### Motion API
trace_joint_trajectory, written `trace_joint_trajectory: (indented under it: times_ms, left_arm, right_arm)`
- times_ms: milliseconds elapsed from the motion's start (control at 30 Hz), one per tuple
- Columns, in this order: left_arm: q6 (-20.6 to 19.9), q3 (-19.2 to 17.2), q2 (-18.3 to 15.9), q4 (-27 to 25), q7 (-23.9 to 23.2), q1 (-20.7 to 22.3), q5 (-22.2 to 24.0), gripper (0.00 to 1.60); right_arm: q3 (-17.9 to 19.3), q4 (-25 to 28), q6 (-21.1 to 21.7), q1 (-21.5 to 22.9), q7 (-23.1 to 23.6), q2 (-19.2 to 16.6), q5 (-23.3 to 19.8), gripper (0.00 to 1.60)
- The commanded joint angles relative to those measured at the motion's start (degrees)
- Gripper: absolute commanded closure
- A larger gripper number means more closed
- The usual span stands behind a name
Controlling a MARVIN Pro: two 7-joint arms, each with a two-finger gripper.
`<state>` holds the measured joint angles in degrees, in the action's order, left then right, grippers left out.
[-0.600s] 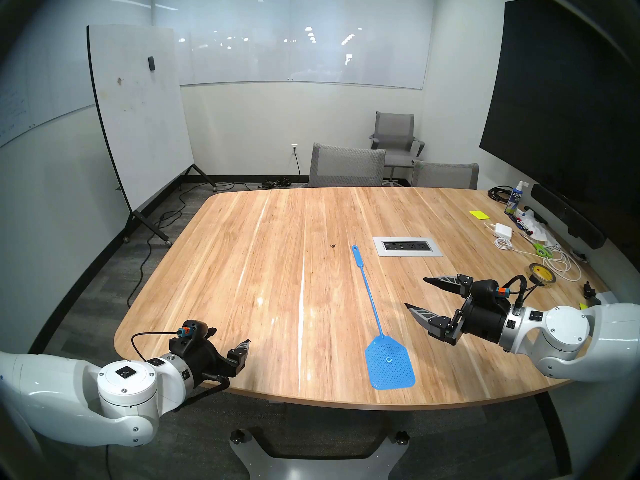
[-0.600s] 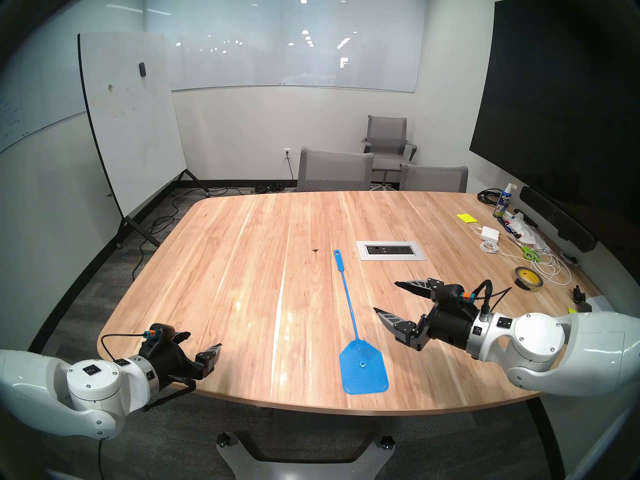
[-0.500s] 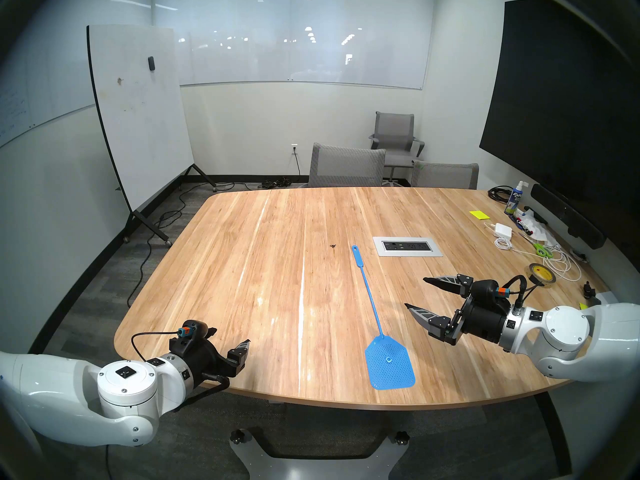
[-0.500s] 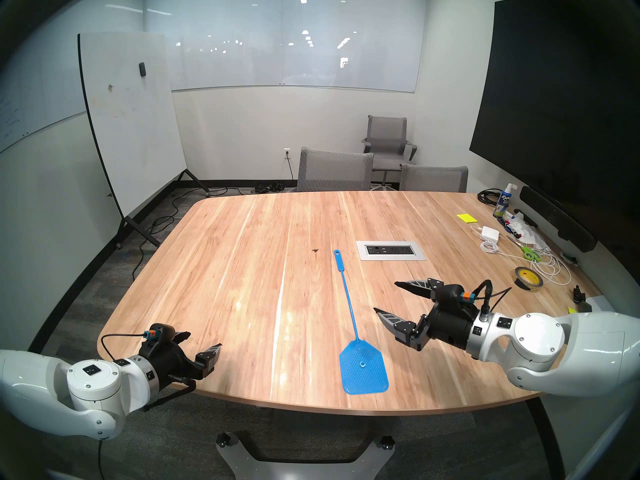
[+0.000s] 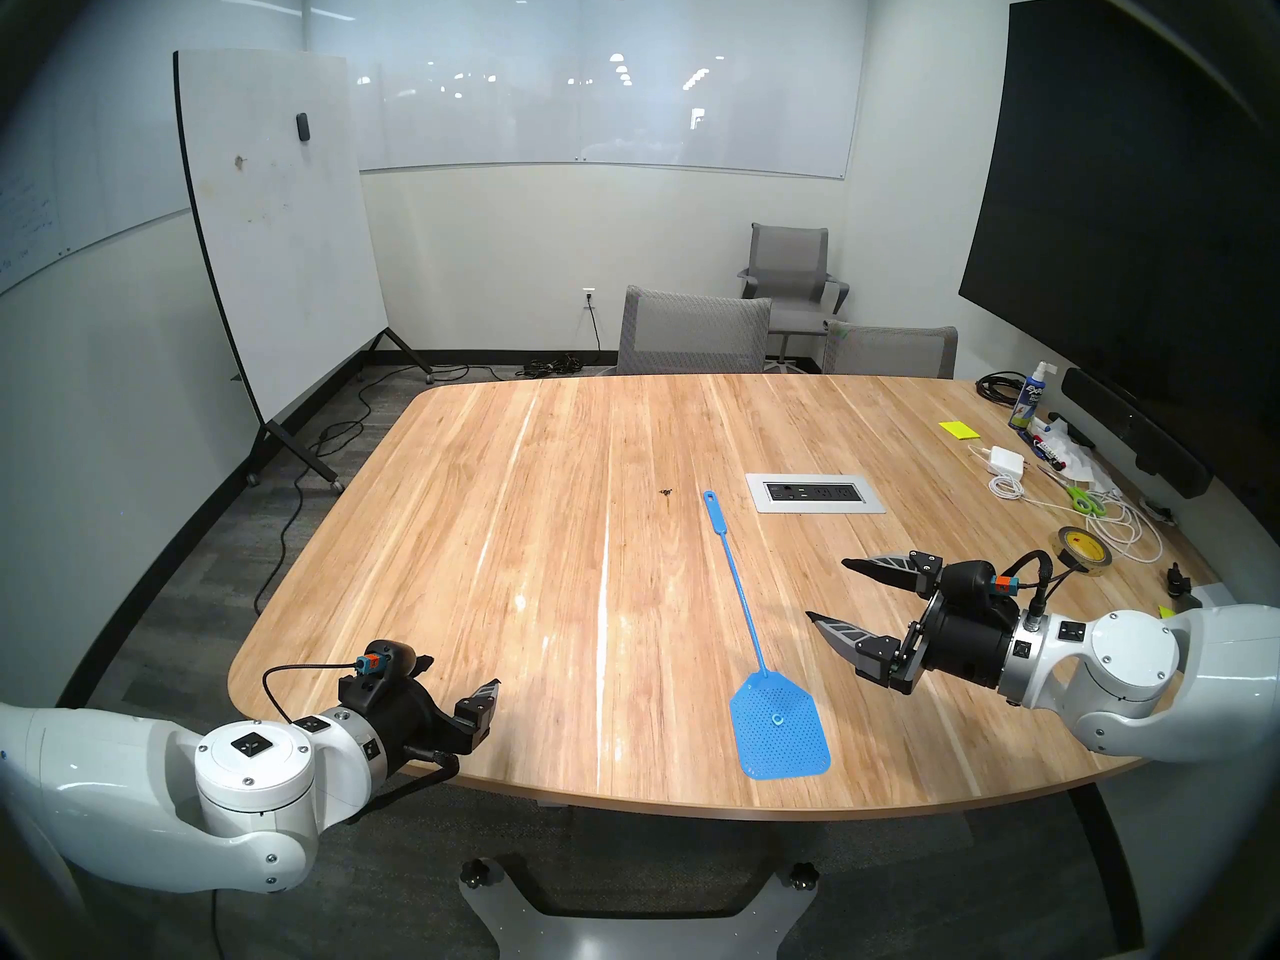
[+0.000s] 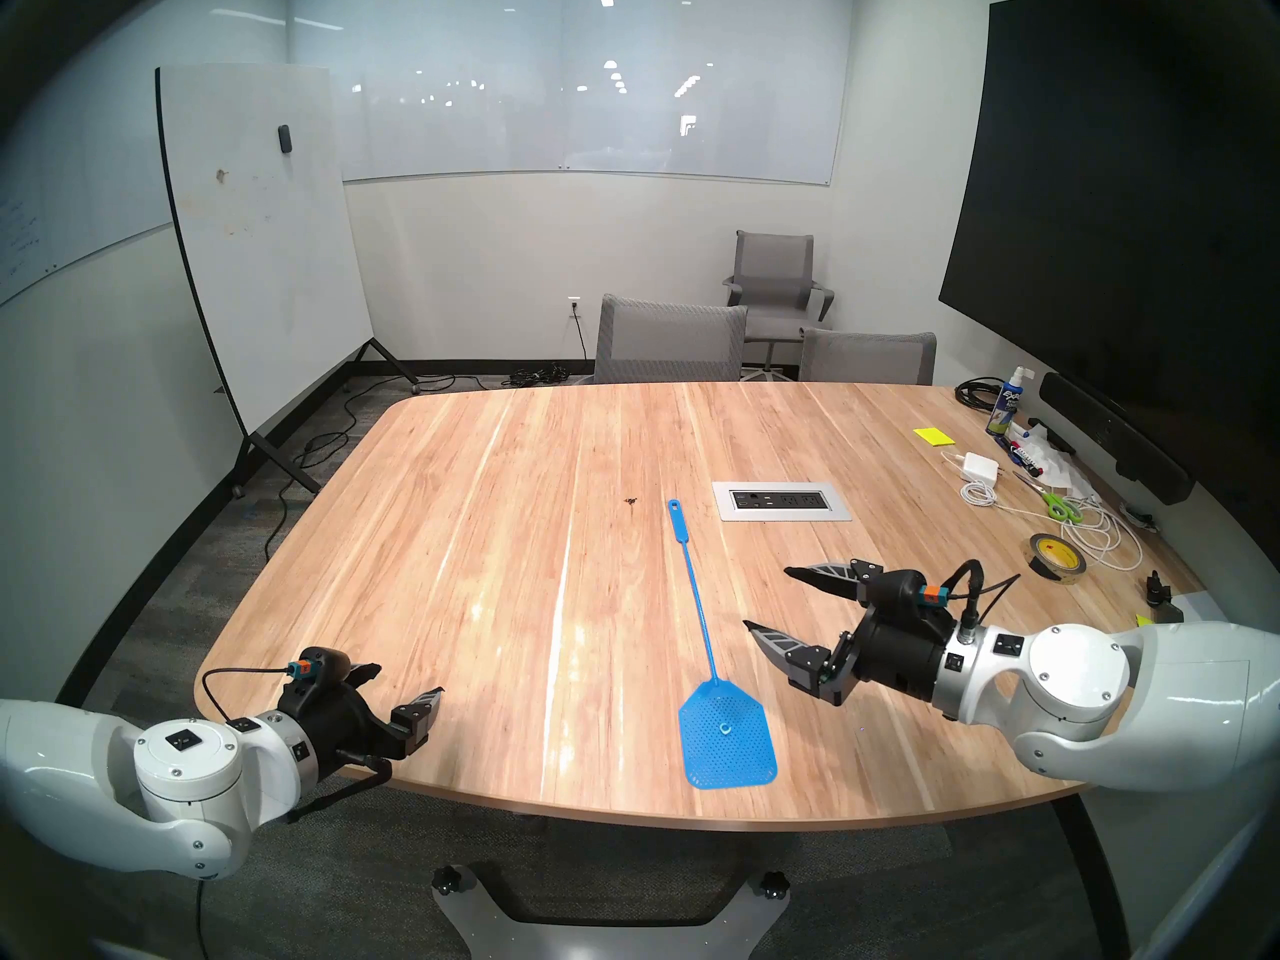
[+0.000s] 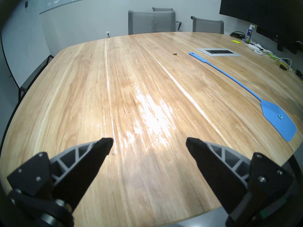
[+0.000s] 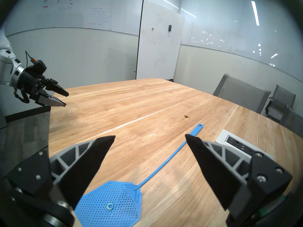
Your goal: Swat a bug on table
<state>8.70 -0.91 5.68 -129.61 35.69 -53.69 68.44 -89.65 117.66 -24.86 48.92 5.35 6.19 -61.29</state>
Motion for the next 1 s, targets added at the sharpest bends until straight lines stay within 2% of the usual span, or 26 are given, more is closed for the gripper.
trace_joint_trajectory:
  times_ms: [0,300,533,567,633,700,733,833,900,933,967]
  left_arm:
    - [0.05,-0.31,0.05,-0.21,0.06,0.3,0.0,0.0]
    - [0.05,-0.28,0.05,-0.21,0.06,0.34,0.0,0.0]
    - [0.06,-0.25,0.05,-0.2,0.05,0.36,0.0,0.0]
    - [0.06,-0.25,0.05,-0.2,0.05,0.36,0.0,0.0]
    - [0.06,-0.24,0.05,-0.2,0.05,0.37,-0.01,0.0]
    - [0.06,-0.24,0.05,-0.2,0.05,0.37,0.0,0.0]
    - [0.06,-0.23,0.05,-0.2,0.05,0.38,0.0,0.0]
    - [0.06,-0.22,0.05,-0.2,0.05,0.39,0.0,0.0]
    - [0.06,-0.21,0.05,-0.2,0.05,0.4,-0.01,0.0]
    - [0.06,-0.21,0.05,-0.2,0.05,0.4,-0.01,0.0]
    - [0.07,-0.2,0.05,-0.2,0.05,0.41,-0.01,0.0]
  right_arm:
    - [0.99,0.72,1.53,1.0,3.32,1.57,-3.92,0.0]
    - [6.18,0.86,5.69,-4.26,1.68,5.04,-9.78,0.0]
    - [10.99,-0.02,6.58,-11.13,-1.84,10.4,-15.36,0.0]
    - [10.47,0.06,6.95,-10.69,-2.1,10.69,-15.81,0.0]
    - [11.8,-0.4,7.04,-12.76,-3.26,12.46,-17.59,0.0]
    - [12.29,-0.29,8.4,-12.97,-4.09,12.5,-18.18,0.0]
    - [13.67,-0.85,7.56,-15.2,-5.07,14.62,-19.55,0.0]
    - [15.26,-1.26,8.16,-17.12,-6.23,16.62,-21.27,0.0]
    - [16.76,-1.31,10.21,-18.11,-6.81,17.03,-22.2,0.0]
    - [16.54,-1.48,10.09,-18.29,-7.2,18.87,-23.24,0.0]
    - [17.96,-1.56,11.48,-19.34,-7.13,19.12,-23.58,0.0]
